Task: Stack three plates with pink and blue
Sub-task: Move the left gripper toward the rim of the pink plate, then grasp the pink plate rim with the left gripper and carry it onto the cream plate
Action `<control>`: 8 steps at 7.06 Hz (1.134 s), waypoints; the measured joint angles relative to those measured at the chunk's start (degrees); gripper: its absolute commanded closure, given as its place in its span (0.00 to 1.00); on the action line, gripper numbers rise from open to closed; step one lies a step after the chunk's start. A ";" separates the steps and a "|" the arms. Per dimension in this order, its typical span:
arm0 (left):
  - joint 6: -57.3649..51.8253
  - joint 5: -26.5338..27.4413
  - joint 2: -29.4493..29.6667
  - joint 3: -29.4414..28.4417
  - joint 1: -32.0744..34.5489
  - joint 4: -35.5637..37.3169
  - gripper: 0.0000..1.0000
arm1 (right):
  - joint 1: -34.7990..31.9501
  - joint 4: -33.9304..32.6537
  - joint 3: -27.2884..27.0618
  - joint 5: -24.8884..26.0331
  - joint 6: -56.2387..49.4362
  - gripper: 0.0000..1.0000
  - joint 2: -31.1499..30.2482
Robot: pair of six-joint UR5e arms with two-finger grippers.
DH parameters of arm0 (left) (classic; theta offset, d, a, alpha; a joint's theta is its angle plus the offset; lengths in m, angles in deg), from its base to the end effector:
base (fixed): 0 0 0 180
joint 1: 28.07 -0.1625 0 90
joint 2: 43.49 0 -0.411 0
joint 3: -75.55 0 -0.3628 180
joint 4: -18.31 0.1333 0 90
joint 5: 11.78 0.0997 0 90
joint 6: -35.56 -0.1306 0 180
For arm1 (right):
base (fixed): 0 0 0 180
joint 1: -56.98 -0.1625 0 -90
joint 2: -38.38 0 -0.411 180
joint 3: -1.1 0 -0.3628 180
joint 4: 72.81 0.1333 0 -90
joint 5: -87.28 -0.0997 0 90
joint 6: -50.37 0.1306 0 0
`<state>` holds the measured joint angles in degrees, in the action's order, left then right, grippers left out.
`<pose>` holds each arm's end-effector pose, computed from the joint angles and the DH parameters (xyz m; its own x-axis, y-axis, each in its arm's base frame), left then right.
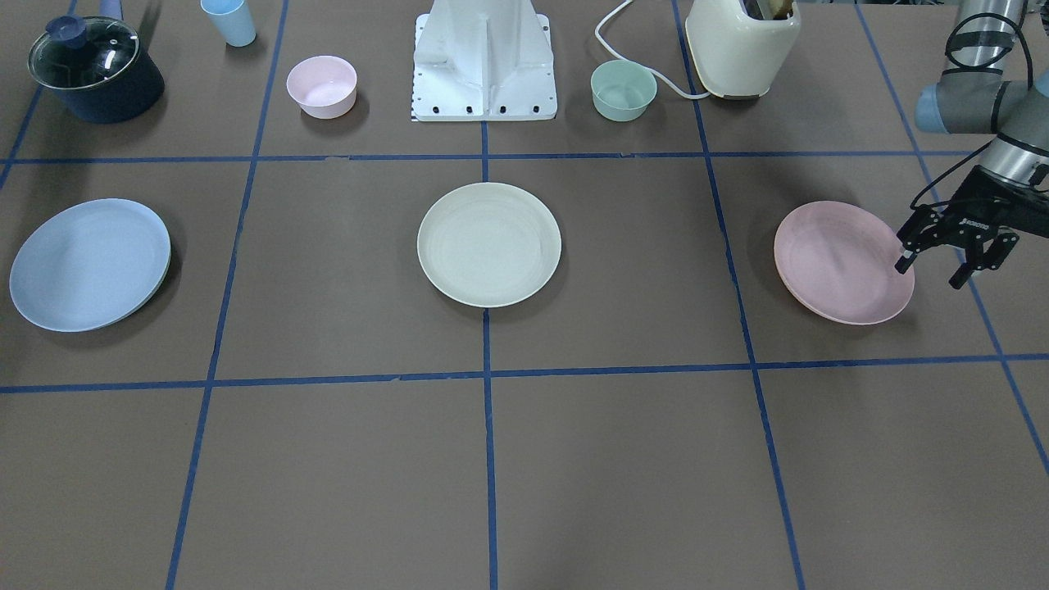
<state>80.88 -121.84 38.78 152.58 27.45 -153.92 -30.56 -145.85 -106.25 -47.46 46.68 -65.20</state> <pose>0.1758 -0.4124 0.6688 0.6163 0.2693 -0.7400 0.2394 0.8312 0.5019 0.0245 -0.3930 0.5896 0.6949 -0.3390 0.6342 0.0850 0.9145 0.3956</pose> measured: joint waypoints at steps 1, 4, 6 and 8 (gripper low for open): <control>0.34 2.02 0.00 -0.82 -2.09 -0.20 0.76 | 0.00 0.00 0.01 0.01 0.00 0.00 -0.02; 0.35 3.07 -0.12 -1.29 -4.17 -2.12 1.00 | 0.00 0.00 0.09 0.01 0.00 0.00 -0.04; 0.13 0.82 -0.28 -0.26 -4.06 -2.50 1.00 | -0.03 0.00 0.07 0.06 -0.02 0.00 -0.05; 0.04 -6.31 -0.31 4.16 -2.84 -1.29 1.00 | -0.02 0.00 0.01 0.04 -0.04 0.00 -0.07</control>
<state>80.92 -128.15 38.47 156.74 24.62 -155.21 -30.57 -145.85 -106.24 -47.42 46.64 -65.26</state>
